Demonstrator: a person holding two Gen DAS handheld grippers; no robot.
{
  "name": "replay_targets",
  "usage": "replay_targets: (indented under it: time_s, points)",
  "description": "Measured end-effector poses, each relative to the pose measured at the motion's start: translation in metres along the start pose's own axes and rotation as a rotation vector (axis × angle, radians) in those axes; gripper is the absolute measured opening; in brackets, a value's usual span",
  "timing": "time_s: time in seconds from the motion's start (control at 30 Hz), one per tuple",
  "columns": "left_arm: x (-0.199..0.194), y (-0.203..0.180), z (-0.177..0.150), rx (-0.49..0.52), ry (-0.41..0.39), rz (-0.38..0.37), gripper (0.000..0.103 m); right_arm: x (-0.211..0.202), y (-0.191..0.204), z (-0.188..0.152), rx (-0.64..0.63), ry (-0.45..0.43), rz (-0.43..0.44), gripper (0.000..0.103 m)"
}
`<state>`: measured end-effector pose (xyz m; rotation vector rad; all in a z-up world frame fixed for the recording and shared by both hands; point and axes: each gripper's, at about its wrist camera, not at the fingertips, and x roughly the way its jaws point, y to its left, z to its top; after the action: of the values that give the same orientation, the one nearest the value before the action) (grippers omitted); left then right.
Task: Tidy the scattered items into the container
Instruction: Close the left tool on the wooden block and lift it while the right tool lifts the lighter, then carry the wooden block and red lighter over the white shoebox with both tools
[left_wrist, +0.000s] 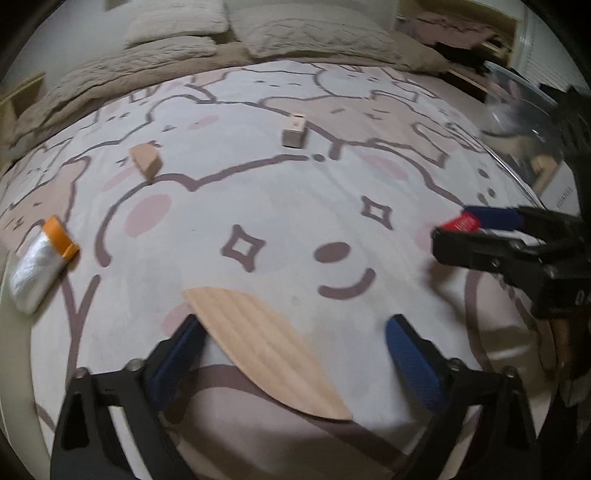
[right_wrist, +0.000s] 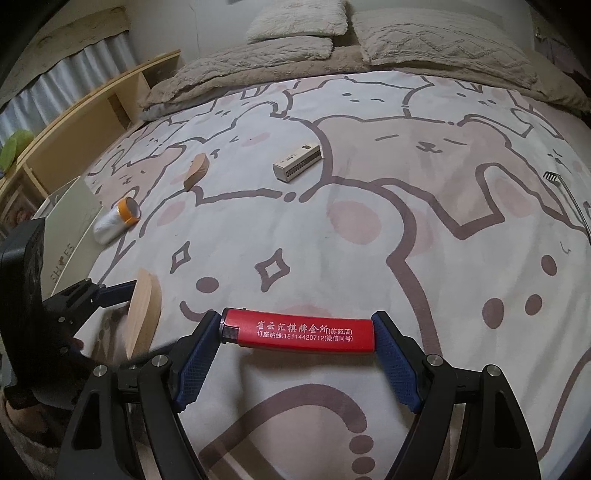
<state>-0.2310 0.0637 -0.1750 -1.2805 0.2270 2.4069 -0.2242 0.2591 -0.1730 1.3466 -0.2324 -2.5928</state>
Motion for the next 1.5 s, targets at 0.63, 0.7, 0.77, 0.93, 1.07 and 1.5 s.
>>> replay_targets:
  time_s: [0.63,0.7,0.77,0.93,1.07,1.5]
  points:
    - [-0.023,0.016,-0.004,-0.069,-0.029,0.011,0.035,-0.004,-0.001,-0.001,-0.018,-0.032,-0.016,0.082]
    - [-0.027,0.016,-0.003,-0.074,-0.043,0.012,0.035,-0.005,-0.001,-0.001,-0.016,-0.036,-0.016,0.082]
    - [-0.031,0.017,-0.002,-0.082,-0.057,0.013,0.035,-0.006,-0.001,0.0,-0.014,-0.041,-0.016,0.082]
    - [-0.04,0.022,-0.001,-0.103,-0.089,0.021,0.035,-0.012,0.0,0.003,-0.017,-0.066,-0.01,0.082]
    - [-0.052,0.025,0.003,-0.115,-0.125,0.013,0.035,-0.022,0.005,0.007,-0.025,-0.099,-0.002,0.082]
    - [-0.107,0.038,0.024,-0.146,-0.275,0.013,0.035,-0.059,0.036,0.036,-0.085,-0.214,0.053,0.082]
